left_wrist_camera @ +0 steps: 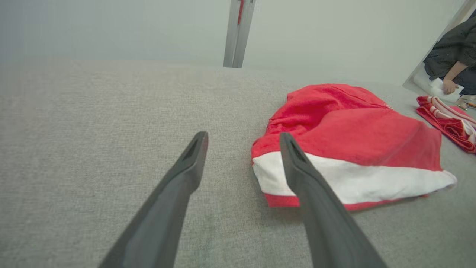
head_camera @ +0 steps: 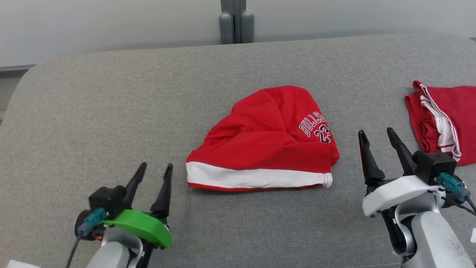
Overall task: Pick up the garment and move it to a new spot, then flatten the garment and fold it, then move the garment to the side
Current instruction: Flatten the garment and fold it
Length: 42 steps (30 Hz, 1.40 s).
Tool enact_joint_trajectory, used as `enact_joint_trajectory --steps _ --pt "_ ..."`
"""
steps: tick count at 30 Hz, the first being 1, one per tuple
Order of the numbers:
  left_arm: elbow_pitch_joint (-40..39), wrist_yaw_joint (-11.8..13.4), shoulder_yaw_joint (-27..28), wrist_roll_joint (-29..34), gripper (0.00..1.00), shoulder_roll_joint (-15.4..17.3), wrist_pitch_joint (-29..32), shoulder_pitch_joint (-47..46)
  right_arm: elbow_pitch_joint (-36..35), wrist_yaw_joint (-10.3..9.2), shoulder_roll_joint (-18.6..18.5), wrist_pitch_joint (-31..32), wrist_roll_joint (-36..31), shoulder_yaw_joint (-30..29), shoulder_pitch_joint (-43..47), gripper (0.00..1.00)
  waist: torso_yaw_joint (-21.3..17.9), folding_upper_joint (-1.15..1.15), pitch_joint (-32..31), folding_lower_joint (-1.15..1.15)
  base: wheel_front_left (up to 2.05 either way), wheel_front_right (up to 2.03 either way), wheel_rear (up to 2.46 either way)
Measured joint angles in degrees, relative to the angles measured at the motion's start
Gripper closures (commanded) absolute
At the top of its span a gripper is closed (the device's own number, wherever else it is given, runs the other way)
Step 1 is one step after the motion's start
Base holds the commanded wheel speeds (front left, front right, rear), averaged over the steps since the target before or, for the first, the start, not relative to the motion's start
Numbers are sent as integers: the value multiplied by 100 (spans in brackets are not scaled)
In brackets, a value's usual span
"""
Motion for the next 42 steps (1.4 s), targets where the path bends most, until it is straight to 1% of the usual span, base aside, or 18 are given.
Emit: enact_joint_trajectory --steps 5,9,16,20,23,30,33,42 --pt "-422 59 622 -37 0 51 -1 167 -42 0 18 41 -16 -42 7 0 21 0 -35 0 0 0 0" --pt "-632 46 1070 31 0 -42 0 164 -34 0 41 65 -16 -74 8 0 20 0 -73 0 0 0 0" --pt "-769 -229 1722 399 0 -375 0 125 98 0 77 275 -5 -78 7 0 -39 0 -97 0 0 0 0" --pt "-786 -330 1947 584 0 -570 0 147 180 -1 87 456 33 -22 6 0 -75 0 -63 0 0 0 0" --pt "-780 -383 2127 704 0 -650 0 203 238 -1 86 609 65 79 5 0 -77 0 -23 0 0 0 0" --pt "-782 -460 2274 871 0 -745 0 239 598 -1 -25 1161 179 405 -225 0 -26 0 114 0 0 0 0" --pt "-798 -478 2269 898 0 -789 0 204 833 -1 -40 1276 321 598 -403 0 15 0 195 0 0 0 0" --pt "-836 -482 2114 922 0 -846 0 124 1590 -1 -102 1165 673 1114 -957 0 143 0 385 0 0 0 0"
